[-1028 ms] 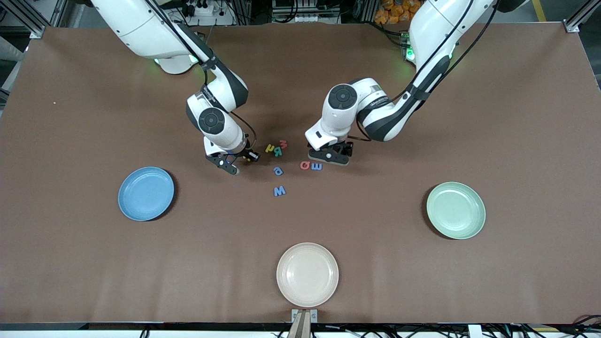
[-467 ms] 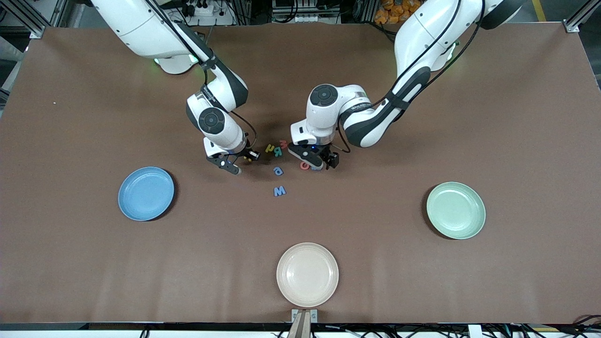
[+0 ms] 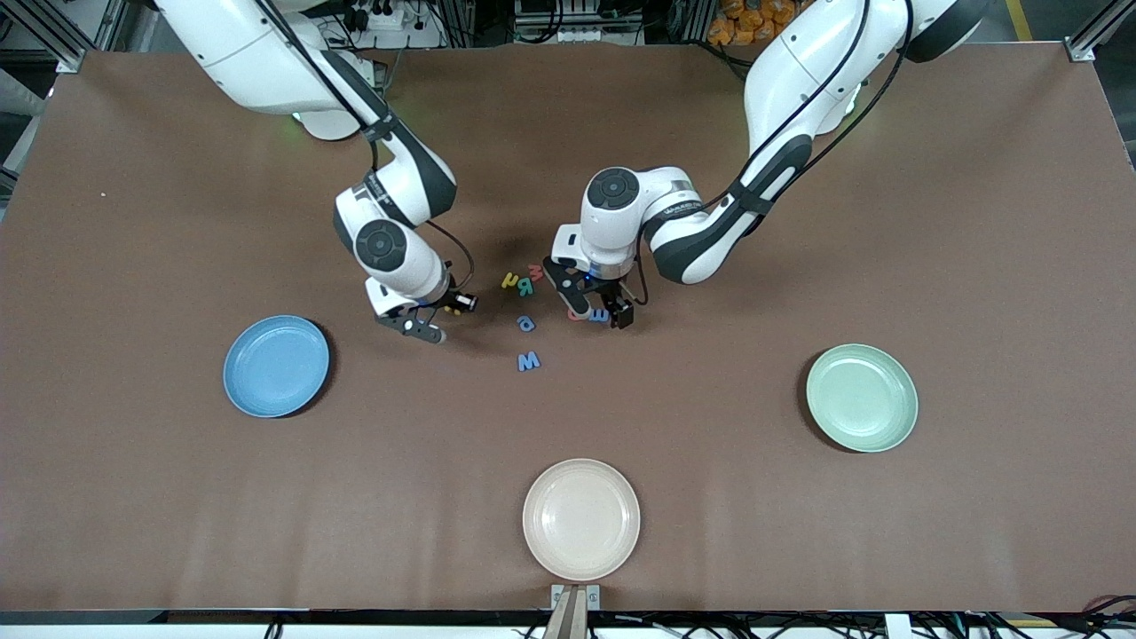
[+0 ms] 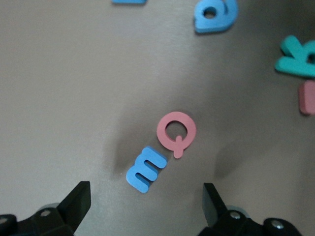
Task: Sort uppercase to blue plate, lowercase to green plate
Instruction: 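Carry the H to the blue plate while the left gripper grasps blue m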
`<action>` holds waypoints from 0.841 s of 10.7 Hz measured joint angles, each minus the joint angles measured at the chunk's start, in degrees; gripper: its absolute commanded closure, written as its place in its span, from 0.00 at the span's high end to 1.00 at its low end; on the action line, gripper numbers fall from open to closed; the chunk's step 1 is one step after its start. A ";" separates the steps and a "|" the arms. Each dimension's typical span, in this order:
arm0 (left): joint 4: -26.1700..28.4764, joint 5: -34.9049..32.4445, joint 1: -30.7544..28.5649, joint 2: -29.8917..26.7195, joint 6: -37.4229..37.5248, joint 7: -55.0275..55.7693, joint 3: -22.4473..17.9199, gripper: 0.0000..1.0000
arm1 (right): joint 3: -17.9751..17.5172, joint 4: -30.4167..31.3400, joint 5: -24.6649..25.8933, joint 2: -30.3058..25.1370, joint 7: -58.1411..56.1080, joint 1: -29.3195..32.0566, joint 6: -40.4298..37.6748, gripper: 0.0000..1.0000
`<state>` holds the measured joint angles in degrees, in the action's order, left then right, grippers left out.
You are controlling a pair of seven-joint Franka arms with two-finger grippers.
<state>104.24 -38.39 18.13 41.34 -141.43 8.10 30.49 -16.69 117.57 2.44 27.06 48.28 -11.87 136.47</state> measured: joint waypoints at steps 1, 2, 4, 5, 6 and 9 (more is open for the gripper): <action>-0.05 0.00 -0.01 0.00 0.01 -4.78 -0.31 0.99 | 0.93 -2.71 0.00 -0.38 -2.81 0.45 -3.95 0.13; -0.15 0.37 -0.04 0.01 0.01 -9.15 -0.86 0.98 | 2.23 -4.74 0.00 -0.72 -5.59 0.58 -6.53 0.12; -0.34 3.37 -0.07 0.03 0.01 -17.52 -2.36 0.92 | 5.13 -6.65 0.08 -1.09 -11.07 0.65 -8.48 0.11; -0.47 5.81 -0.13 0.04 0.00 -21.37 -3.08 0.90 | 6.58 -7.24 0.09 -1.08 -13.70 0.69 -9.20 0.11; -0.63 7.53 -0.14 0.06 0.00 -23.71 -3.43 0.89 | 7.71 -7.92 0.12 -1.09 -15.92 0.73 -10.22 0.11; -1.86 8.24 0.53 0.40 -0.01 -24.82 -3.51 0.84 | 10.83 -12.37 2.37 -1.13 -24.00 0.79 -14.39 0.09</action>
<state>102.38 -30.15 18.66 41.74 -141.45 -16.72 26.98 -5.86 105.20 4.81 25.93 24.28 -11.08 122.07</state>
